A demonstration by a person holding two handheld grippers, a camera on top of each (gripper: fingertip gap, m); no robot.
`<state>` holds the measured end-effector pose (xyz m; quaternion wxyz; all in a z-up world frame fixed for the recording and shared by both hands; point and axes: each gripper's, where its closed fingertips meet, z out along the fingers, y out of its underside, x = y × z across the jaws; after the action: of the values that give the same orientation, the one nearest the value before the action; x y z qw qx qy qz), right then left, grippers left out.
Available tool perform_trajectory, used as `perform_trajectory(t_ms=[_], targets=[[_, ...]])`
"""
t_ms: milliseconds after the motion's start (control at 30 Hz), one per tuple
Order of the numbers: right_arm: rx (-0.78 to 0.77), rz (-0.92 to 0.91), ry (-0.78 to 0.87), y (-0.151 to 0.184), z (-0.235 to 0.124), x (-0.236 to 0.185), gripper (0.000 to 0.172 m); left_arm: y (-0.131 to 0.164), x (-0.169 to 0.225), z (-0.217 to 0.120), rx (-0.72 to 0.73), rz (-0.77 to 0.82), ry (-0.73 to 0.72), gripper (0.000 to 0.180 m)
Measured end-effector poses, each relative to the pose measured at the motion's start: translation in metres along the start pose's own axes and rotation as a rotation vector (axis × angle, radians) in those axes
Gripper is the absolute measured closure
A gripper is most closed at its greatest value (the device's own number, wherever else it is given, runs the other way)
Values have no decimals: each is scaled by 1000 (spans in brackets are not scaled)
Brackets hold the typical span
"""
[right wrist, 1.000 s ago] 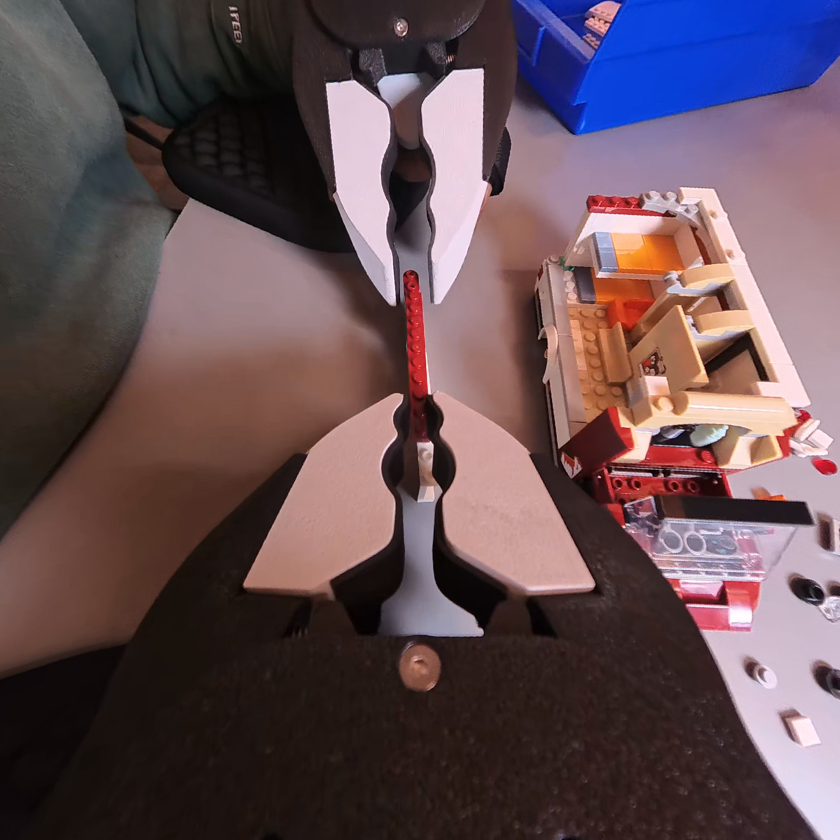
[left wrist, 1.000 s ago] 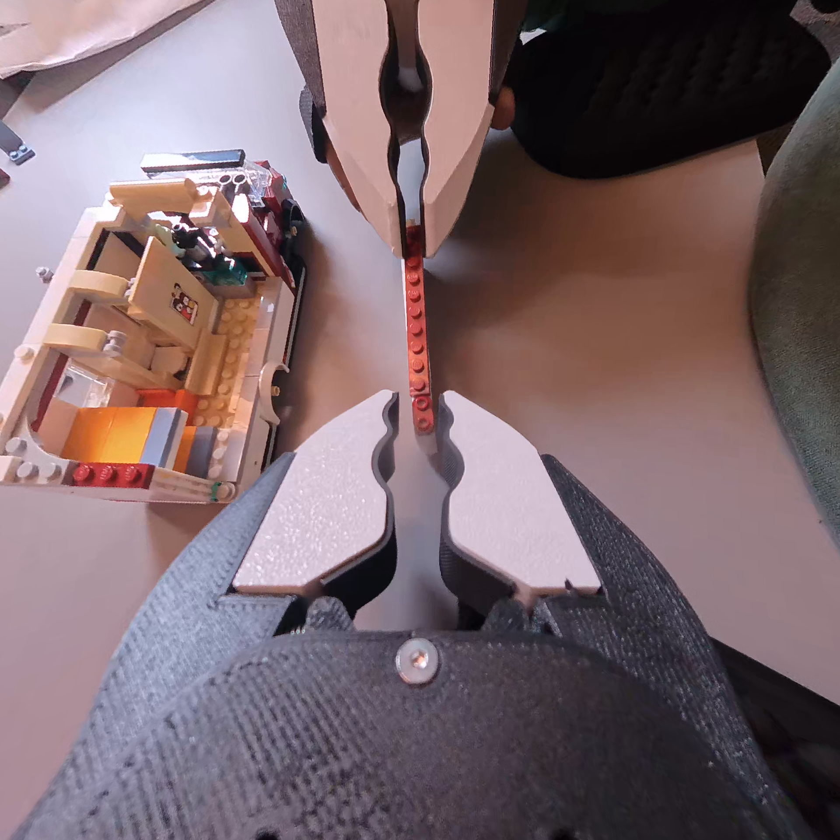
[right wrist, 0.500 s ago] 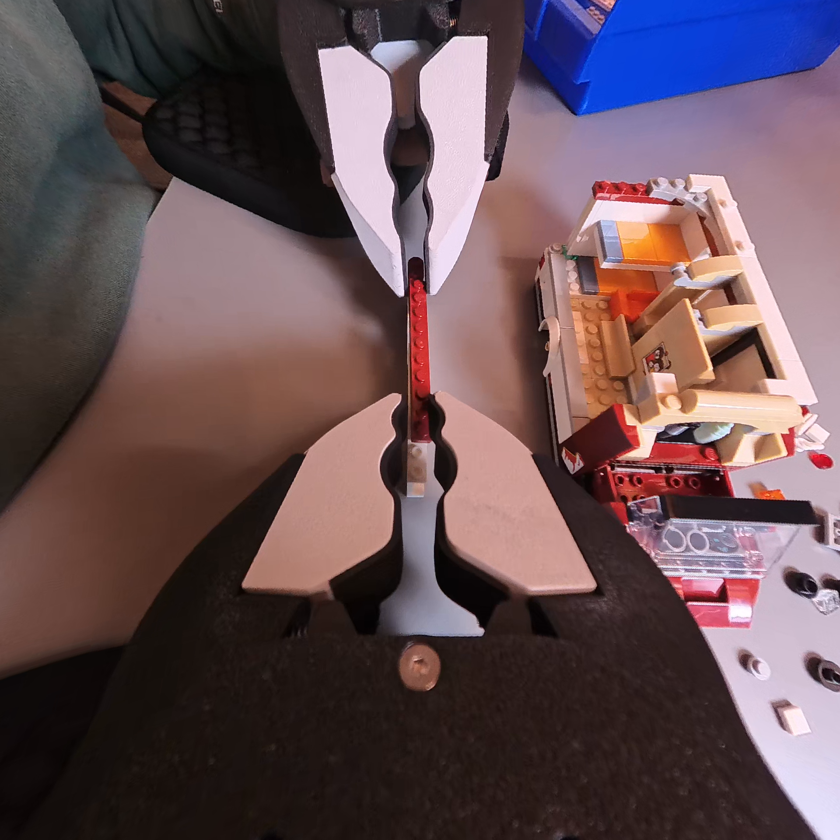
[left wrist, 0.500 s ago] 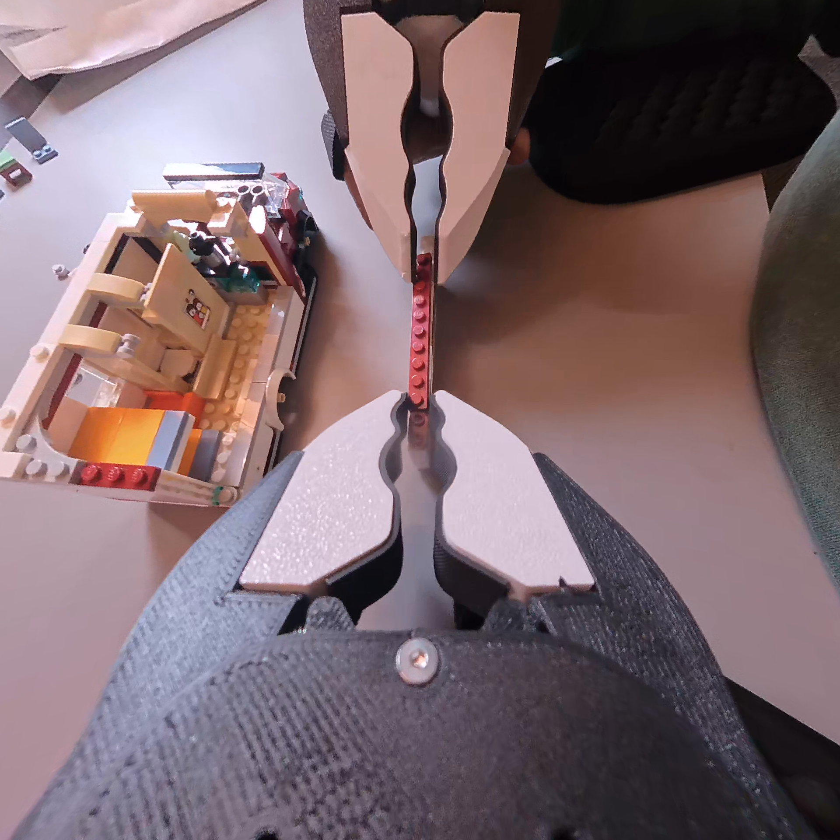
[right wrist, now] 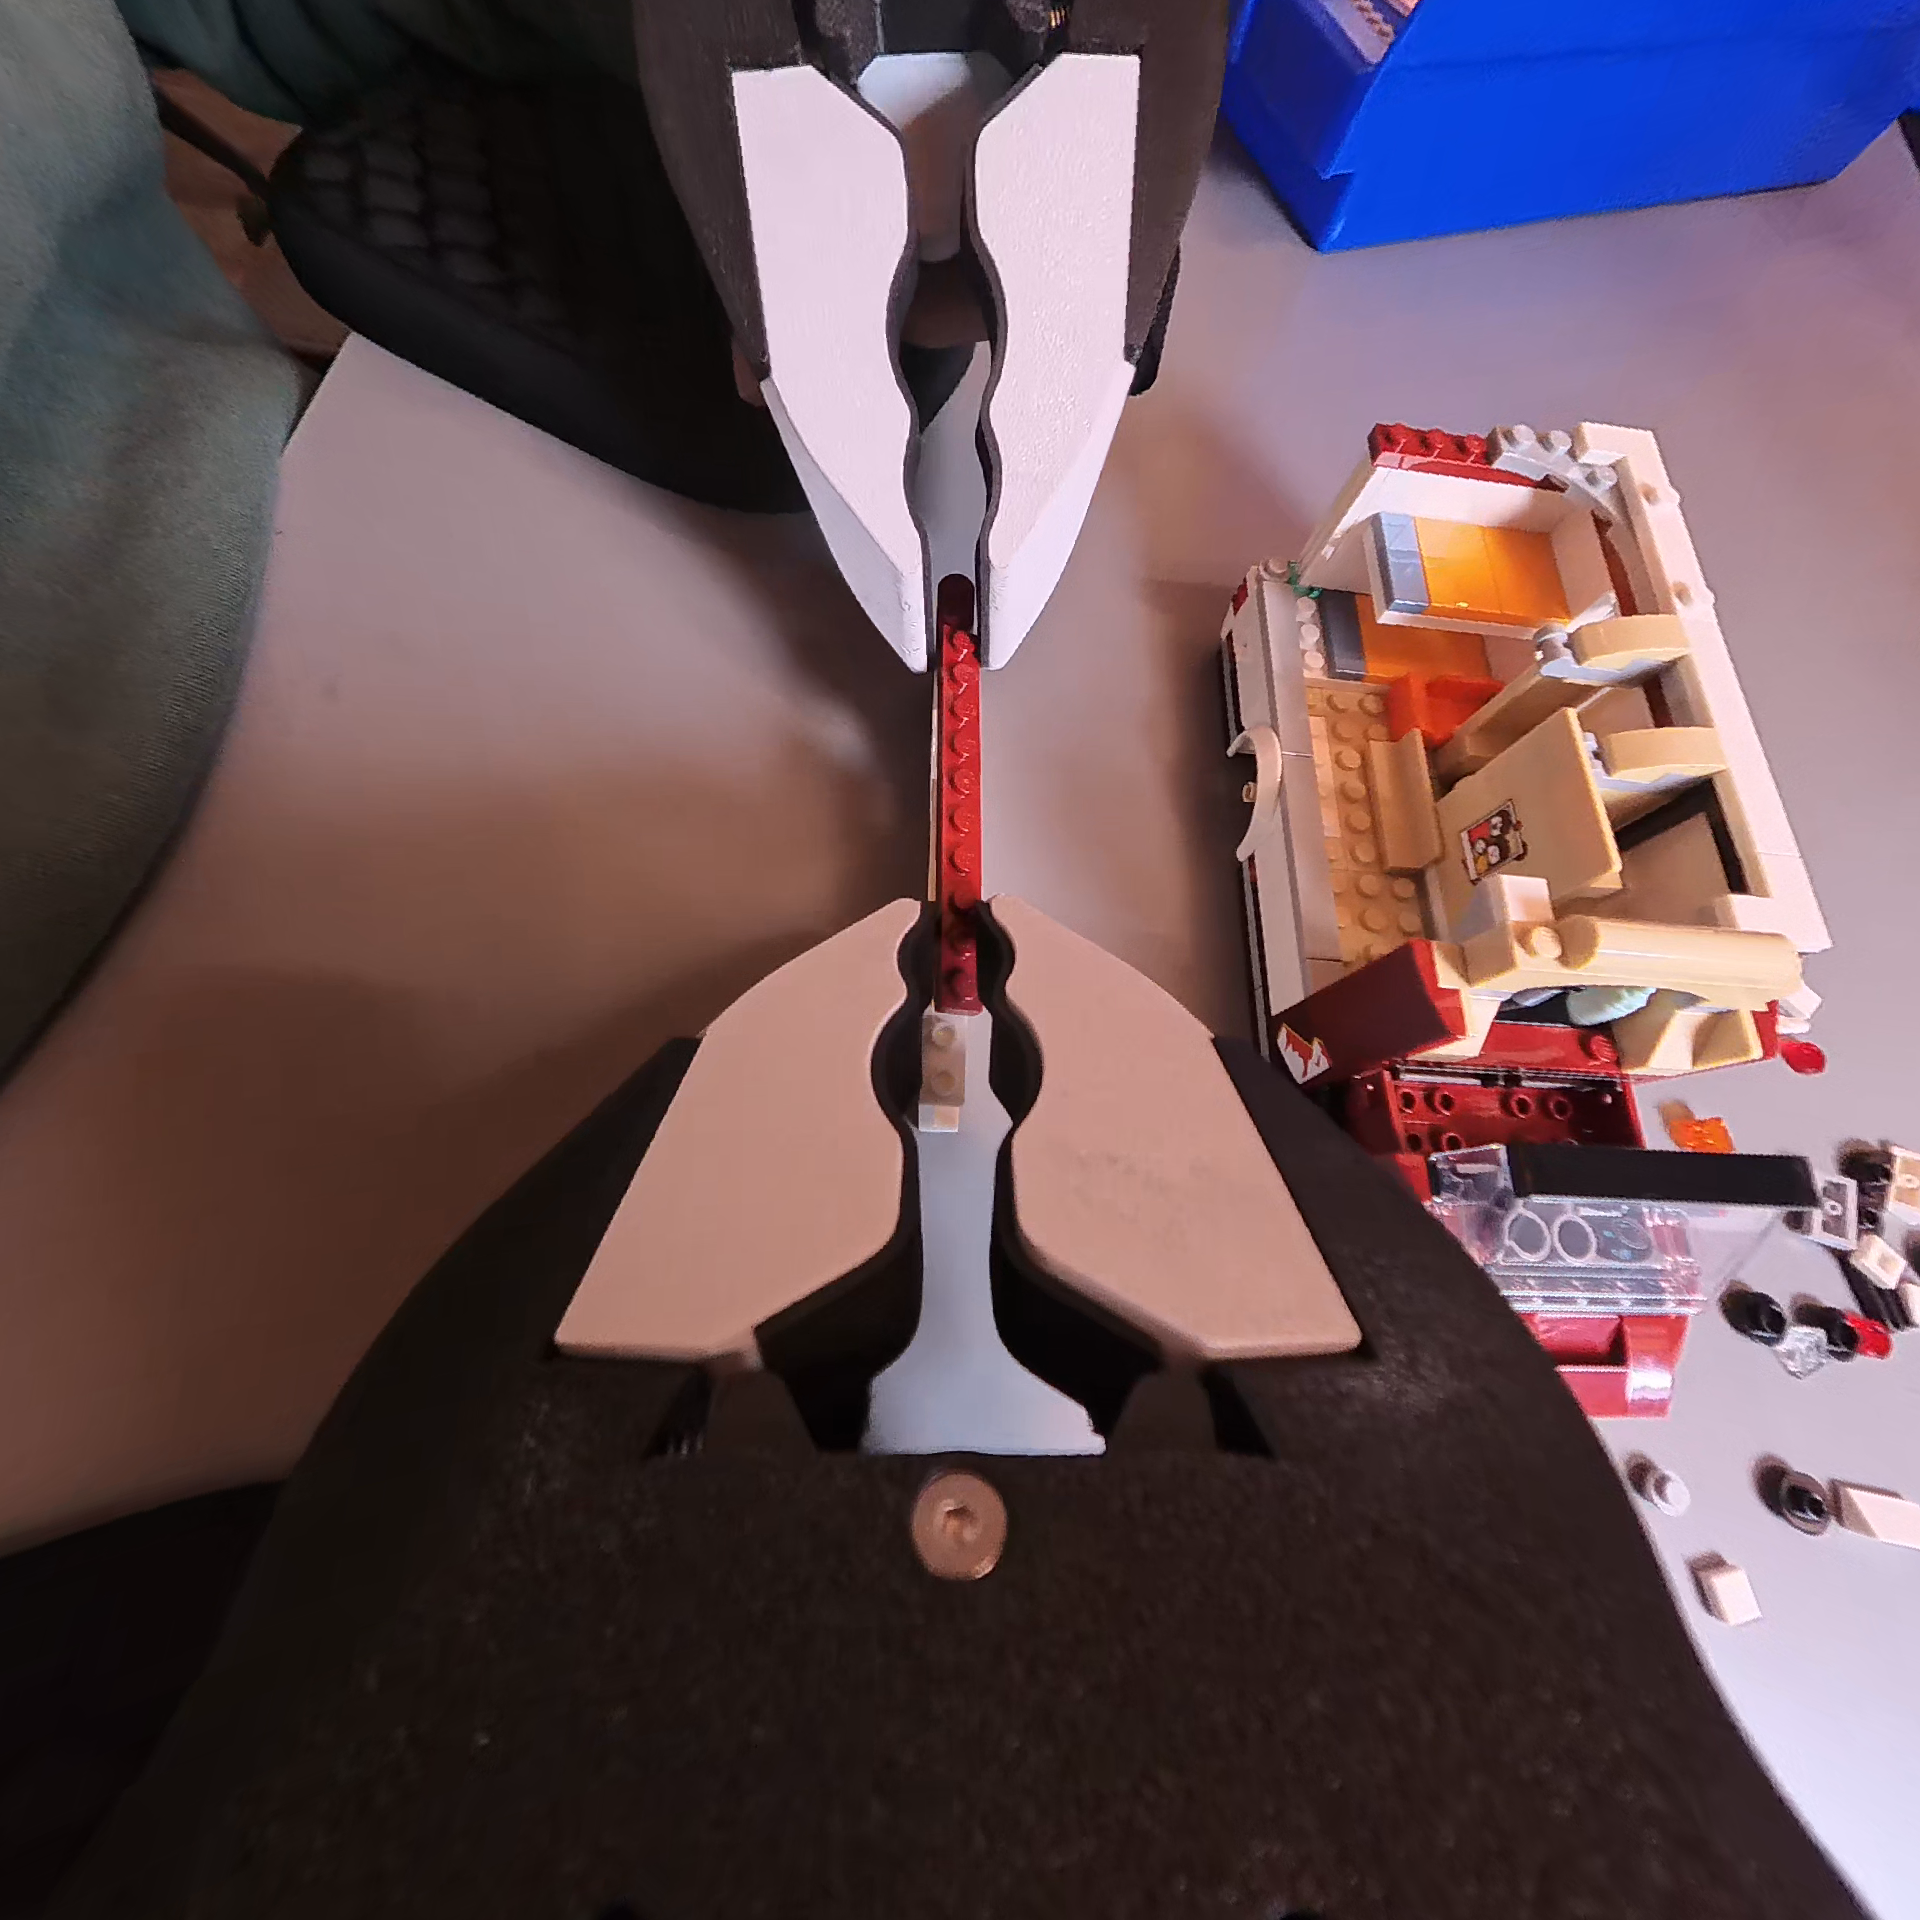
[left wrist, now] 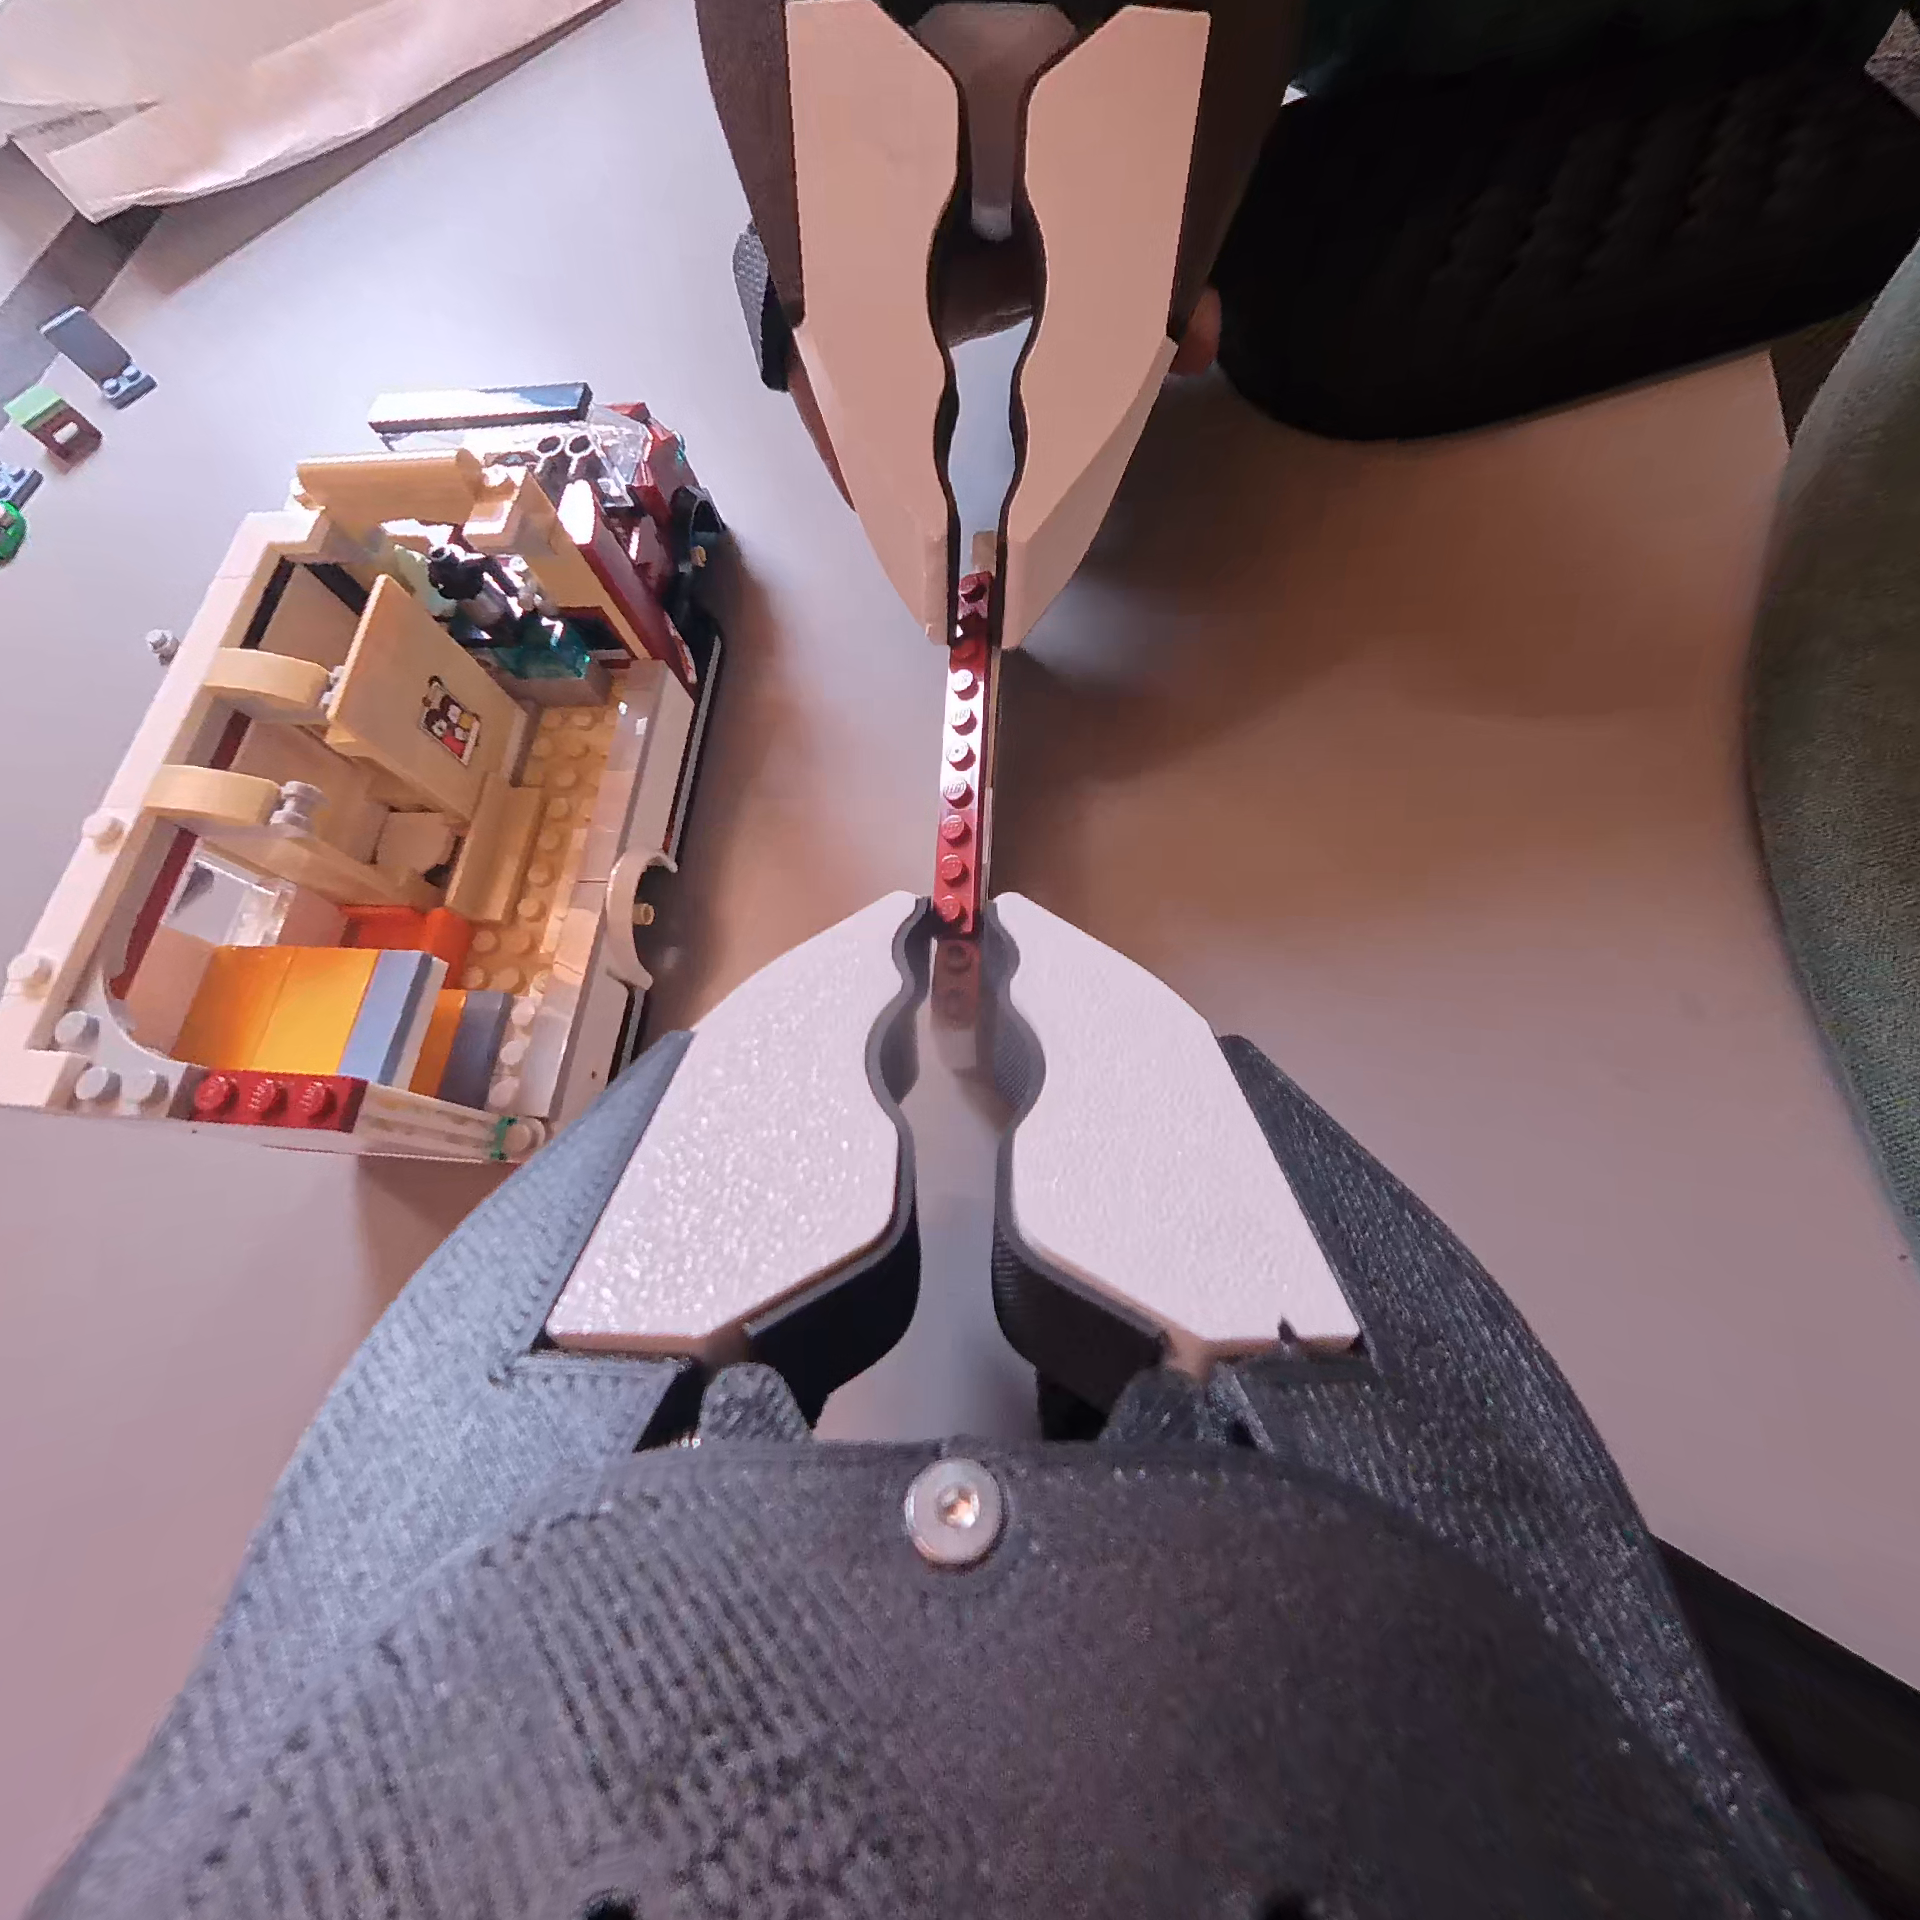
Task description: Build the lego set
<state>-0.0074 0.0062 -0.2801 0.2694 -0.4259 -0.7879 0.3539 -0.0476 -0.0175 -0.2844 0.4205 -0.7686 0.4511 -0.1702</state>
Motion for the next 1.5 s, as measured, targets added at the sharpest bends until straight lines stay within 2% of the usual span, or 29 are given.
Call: perform_trajectory(t_ms=[267,533,667,800,1500], targets=[[6,5,-17,0,-1,-3,163,0,-1,0,-1,21,-16,171],[-9,65,-28,3,1,0,152,1,-1,0,2,43,-26,171],[-31,77,-39,6,2,-1,153,1,-1,0,5,50,-28,171],[-34,66,-28,7,3,0,163,1,-1,0,7,49,-25,171],[-50,104,-37,9,6,1,164,2,-2,1,3,-38,12,172]])
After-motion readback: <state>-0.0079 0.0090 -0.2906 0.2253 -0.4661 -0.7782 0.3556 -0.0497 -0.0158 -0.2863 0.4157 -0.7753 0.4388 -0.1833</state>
